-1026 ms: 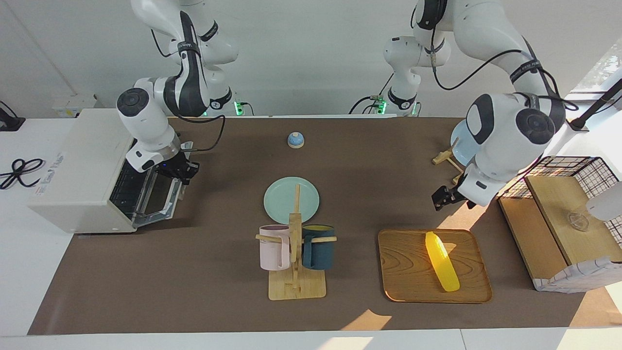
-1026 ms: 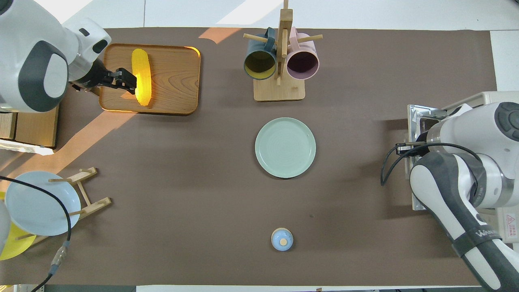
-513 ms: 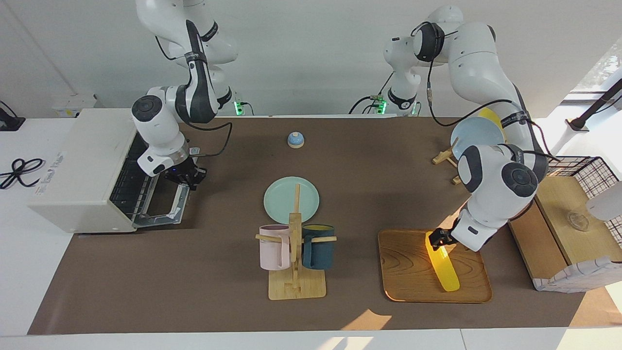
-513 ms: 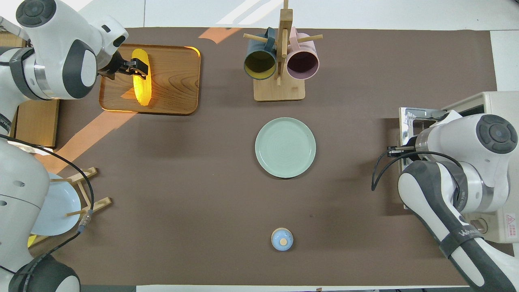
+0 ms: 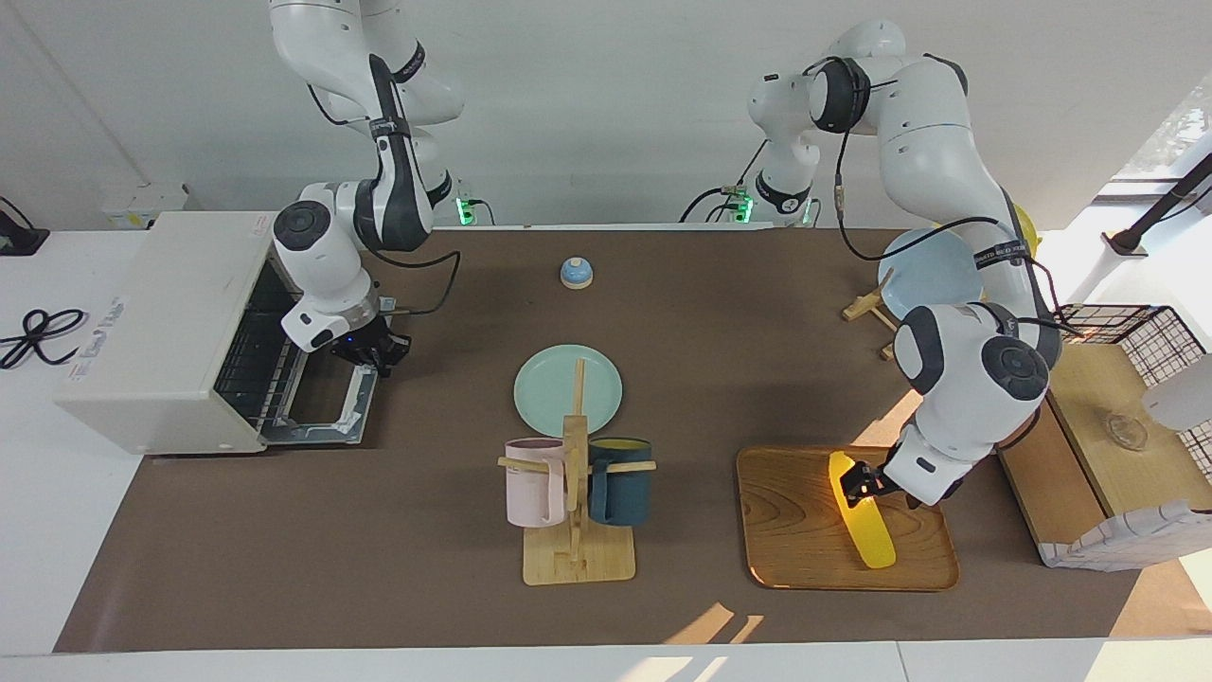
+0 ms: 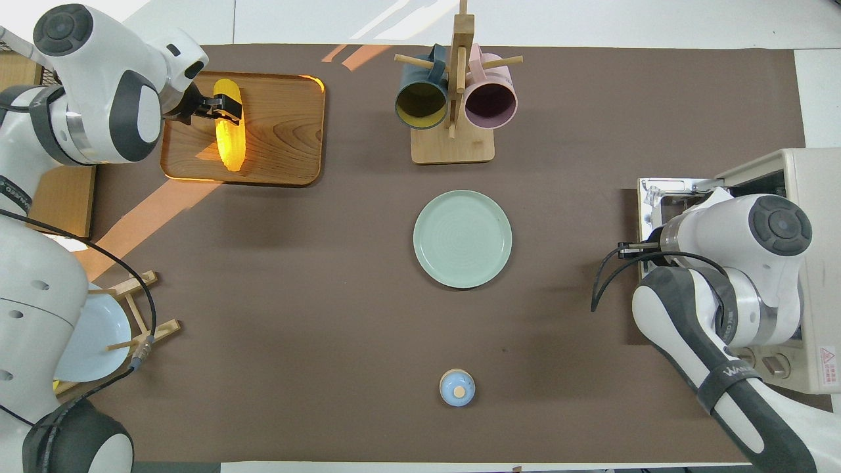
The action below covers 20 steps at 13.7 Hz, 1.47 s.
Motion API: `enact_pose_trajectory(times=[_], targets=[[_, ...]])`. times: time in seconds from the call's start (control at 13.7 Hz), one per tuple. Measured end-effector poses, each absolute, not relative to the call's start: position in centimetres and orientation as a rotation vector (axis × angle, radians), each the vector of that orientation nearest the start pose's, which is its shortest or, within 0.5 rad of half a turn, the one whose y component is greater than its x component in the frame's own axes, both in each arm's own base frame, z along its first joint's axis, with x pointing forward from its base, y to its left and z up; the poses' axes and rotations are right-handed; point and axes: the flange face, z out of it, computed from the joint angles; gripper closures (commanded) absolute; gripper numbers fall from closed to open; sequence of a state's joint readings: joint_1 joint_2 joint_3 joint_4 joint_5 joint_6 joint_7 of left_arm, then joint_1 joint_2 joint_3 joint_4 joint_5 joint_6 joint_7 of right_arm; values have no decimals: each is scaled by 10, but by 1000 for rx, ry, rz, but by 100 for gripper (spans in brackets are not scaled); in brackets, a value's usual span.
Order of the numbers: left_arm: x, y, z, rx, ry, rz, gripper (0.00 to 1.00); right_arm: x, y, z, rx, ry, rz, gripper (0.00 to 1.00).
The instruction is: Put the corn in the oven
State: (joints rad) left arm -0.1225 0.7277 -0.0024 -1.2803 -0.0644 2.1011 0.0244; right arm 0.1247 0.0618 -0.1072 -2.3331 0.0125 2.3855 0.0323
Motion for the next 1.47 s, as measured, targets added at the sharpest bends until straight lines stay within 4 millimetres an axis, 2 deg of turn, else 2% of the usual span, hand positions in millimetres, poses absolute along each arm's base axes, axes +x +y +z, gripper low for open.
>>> enact_pose_trajectory(times=[0.22, 0.29, 0.37, 0.51, 0.66, 0.81, 0.95, 1.1, 1.25, 1.47], targets=[[748, -108, 302, -3197, 210, -146, 0, 508, 10, 296, -3142, 37, -8, 100], [748, -108, 297, -3196, 212, -142, 5, 510, 16, 294, -3142, 41, -27, 100], [749, -107, 296, -3195, 213, -143, 16, 510, 24, 289, -3142, 59, -40, 100], [750, -107, 298, -3193, 218, -149, 49, 513, 40, 287, -3141, 105, -60, 100], [750, -107, 300, -3192, 223, -155, 73, 521, 62, 292, -3138, 109, -68, 100], [751, -111, 302, -3191, 238, -160, 98, 537, 75, 317, -3136, 111, -28, 100], [749, -117, 302, -3190, 251, -147, 100, 551, 75, 348, -3134, 120, 1, 100], [748, -120, 309, -3193, 259, -127, 100, 555, 74, 379, -3131, 125, 32, 100], [745, -124, 334, -3224, 247, -108, 100, 551, 71, 417, -3127, 132, 86, 100], [732, -141, 394, -3274, 196, -113, 100, 533, 55, 468, -3116, 163, 148, 100]])
